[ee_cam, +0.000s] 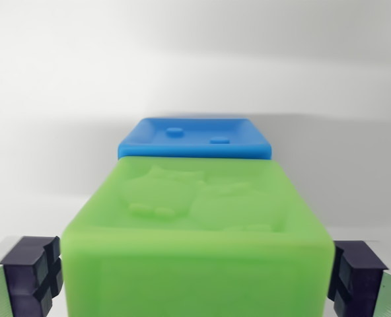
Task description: Stack cube
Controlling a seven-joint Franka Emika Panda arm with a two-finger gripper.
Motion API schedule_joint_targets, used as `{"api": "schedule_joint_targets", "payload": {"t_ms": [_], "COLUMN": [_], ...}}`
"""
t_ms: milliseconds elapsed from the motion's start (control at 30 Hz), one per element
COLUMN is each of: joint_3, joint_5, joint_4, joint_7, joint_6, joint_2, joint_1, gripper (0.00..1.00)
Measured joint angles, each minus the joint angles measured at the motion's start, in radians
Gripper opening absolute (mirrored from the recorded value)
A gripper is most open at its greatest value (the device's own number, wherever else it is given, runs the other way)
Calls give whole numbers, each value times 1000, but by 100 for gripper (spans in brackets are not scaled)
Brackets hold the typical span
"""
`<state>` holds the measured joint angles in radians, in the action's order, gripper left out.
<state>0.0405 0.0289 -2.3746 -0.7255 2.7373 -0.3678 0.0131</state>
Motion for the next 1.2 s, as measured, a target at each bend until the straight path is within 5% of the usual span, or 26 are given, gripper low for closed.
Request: {"api": "schedule_joint_targets", "payload": {"t_ms": [600, 1200], "joint_3": [0, 3], "joint_5": [0, -8], "joint_4": [-1, -11], "joint_7": [0, -5], "joint_6": [-10, -119], "joint_2": [13, 135], "joint_1": [0, 1], "gripper": [100, 100]}}
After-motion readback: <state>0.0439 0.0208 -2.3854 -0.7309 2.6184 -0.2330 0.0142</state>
